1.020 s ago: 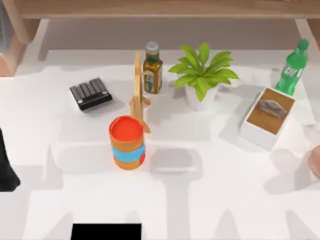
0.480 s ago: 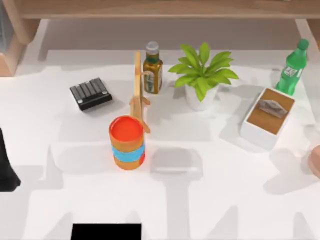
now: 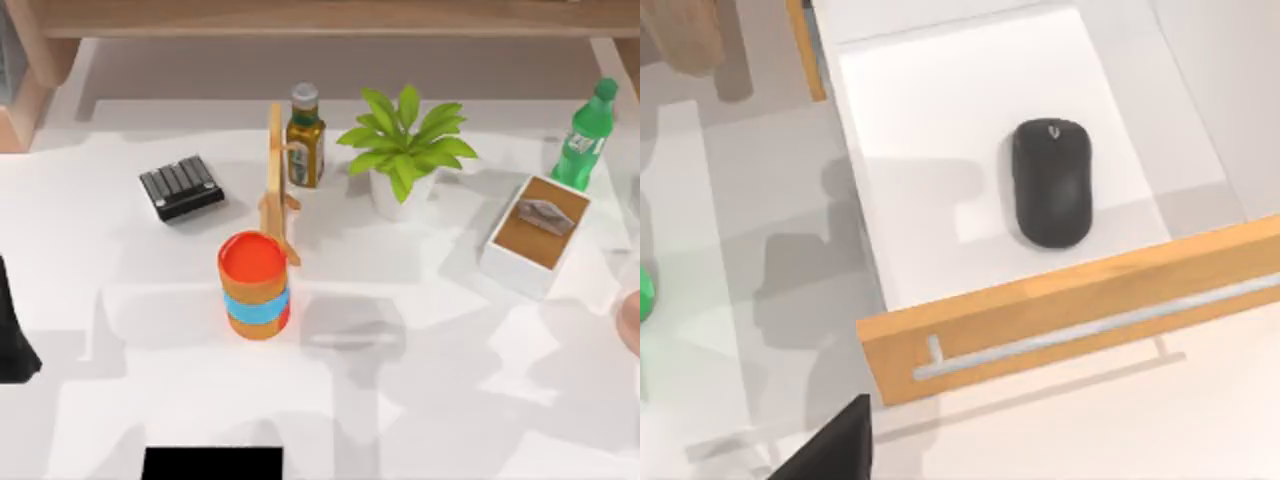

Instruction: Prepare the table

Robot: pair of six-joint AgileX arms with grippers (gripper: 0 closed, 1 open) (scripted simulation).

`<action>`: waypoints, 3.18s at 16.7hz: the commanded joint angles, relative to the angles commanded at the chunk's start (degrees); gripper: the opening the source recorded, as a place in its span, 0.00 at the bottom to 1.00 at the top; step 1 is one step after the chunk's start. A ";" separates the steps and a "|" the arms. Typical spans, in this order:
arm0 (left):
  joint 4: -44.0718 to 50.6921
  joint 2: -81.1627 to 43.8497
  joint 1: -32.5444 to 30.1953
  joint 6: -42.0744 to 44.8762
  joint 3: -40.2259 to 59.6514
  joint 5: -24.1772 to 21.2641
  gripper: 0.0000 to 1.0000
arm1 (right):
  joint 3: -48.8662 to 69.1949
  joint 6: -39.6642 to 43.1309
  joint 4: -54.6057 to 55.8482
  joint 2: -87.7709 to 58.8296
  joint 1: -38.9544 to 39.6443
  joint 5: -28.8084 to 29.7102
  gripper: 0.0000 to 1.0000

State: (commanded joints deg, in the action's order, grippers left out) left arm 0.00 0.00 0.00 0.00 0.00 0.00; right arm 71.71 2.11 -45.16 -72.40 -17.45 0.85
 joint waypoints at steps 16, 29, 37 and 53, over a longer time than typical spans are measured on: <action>0.00 0.00 0.00 0.00 0.00 0.00 1.00 | 69.25 5.10 -32.12 -75.68 -3.40 -1.00 1.00; 0.00 0.00 0.00 0.00 0.00 0.00 1.00 | 65.18 5.46 -28.89 -74.95 -3.73 -1.12 1.00; 0.00 0.00 0.00 0.00 0.00 0.00 1.00 | 63.89 5.05 -25.86 -76.50 -3.30 -1.04 1.00; 0.00 0.00 0.00 0.00 0.00 0.00 1.00 | 63.89 5.05 -25.86 -76.50 -3.30 -1.04 0.00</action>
State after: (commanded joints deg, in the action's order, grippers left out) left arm 0.00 0.00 0.00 0.00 0.00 0.00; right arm 135.60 7.15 -71.02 -148.90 -20.75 -0.18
